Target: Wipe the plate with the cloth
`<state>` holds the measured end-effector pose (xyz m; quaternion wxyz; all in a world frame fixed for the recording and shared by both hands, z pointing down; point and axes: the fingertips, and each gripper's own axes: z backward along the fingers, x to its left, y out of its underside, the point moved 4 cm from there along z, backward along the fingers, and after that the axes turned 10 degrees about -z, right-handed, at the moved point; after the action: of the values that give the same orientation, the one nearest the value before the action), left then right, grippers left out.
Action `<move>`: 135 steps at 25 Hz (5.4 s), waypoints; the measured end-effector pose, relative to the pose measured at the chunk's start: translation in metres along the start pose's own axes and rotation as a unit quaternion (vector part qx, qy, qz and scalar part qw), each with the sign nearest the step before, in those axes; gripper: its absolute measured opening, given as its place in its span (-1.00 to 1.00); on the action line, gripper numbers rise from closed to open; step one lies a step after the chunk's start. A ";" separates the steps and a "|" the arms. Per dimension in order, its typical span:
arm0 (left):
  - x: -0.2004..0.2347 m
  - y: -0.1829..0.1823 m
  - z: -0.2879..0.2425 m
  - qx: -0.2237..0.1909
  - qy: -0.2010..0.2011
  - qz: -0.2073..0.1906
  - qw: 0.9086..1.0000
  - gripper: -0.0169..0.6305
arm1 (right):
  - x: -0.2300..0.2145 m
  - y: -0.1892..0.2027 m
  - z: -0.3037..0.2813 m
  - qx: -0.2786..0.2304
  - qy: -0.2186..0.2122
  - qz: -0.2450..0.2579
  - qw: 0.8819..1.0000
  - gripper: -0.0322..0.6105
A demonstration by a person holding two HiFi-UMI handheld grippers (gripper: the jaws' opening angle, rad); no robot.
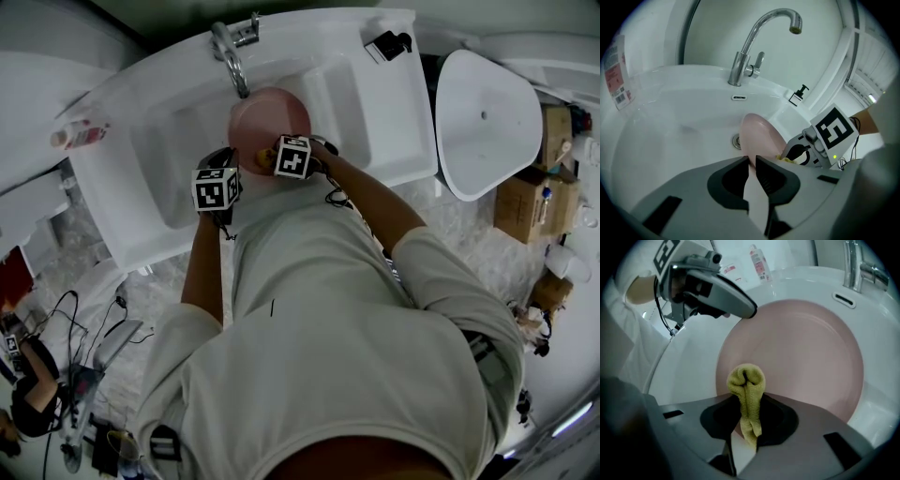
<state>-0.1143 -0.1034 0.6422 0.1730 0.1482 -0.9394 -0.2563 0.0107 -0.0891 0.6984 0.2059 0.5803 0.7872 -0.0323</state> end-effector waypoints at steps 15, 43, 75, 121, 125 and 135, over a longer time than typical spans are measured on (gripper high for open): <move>-0.020 -0.008 -0.008 -0.003 0.026 -0.065 0.998 -0.79 | -0.065 0.031 0.012 -0.017 0.056 -0.189 0.980 -0.65; -0.006 0.004 -0.019 0.022 0.019 -0.088 0.996 -0.90 | -0.100 -0.051 0.031 -0.118 0.116 -0.181 0.969 -0.65; 0.030 0.026 -0.066 0.048 0.056 0.106 0.992 -0.78 | -0.114 -0.045 0.012 -0.050 0.186 -0.139 0.971 -0.65; 0.023 0.032 -0.078 0.070 0.077 0.070 0.992 -0.72 | -0.140 -0.042 0.015 -0.029 0.183 -0.138 0.973 -0.64; 0.023 0.033 -0.078 0.063 0.079 0.081 0.992 -0.72 | -0.121 -0.056 0.005 -0.050 0.169 -0.116 0.978 -0.64; 0.024 0.033 -0.077 0.060 0.076 0.084 0.992 -0.73 | -0.051 -0.057 -0.021 -0.043 0.094 -0.026 0.994 -0.65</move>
<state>-0.1114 -0.1181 0.7284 0.2559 0.0986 -0.9462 -0.1716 -0.0356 -0.1471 0.7254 0.1554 0.5510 0.8183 0.0512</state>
